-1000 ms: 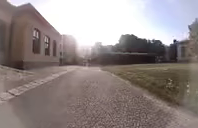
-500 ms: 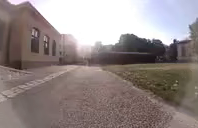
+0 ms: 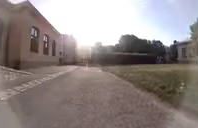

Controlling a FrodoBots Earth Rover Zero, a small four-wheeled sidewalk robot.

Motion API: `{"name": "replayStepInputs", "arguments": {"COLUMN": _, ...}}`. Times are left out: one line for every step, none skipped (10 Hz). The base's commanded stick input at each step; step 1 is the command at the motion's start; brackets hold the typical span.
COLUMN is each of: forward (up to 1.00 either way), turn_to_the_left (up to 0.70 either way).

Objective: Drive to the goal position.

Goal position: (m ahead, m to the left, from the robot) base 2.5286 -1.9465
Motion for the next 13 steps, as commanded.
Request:
{"name": "replayStepInputs", "arguments": {"forward": 0.44, "turn_to_the_left": 0.02}}
{"name": "replayStepInputs", "arguments": {"forward": 0.44, "turn_to_the_left": 0.02}}
{"name": "replayStepInputs", "arguments": {"forward": 0.44, "turn_to_the_left": 0.02}}
{"name": "replayStepInputs", "arguments": {"forward": 0.44, "turn_to_the_left": 0.02}}
{"name": "replayStepInputs", "arguments": {"forward": 0.44, "turn_to_the_left": 0.02}}
{"name": "replayStepInputs", "arguments": {"forward": 0.44, "turn_to_the_left": 0.02}}
{"name": "replayStepInputs", "arguments": {"forward": 0.44, "turn_to_the_left": 0.02}}
{"name": "replayStepInputs", "arguments": {"forward": 0.44, "turn_to_the_left": 0.02}}
{"name": "replayStepInputs", "arguments": {"forward": 0.44, "turn_to_the_left": 0.02}}
{"name": "replayStepInputs", "arguments": {"forward": 0.44, "turn_to_the_left": 0.02}}
{"name": "replayStepInputs", "arguments": {"forward": 0.44, "turn_to_the_left": 0.02}}
{"name": "replayStepInputs", "arguments": {"forward": 0.44, "turn_to_the_left": 0.02}}
{"name": "replayStepInputs", "arguments": {"forward": 0.44, "turn_to_the_left": 0.02}}
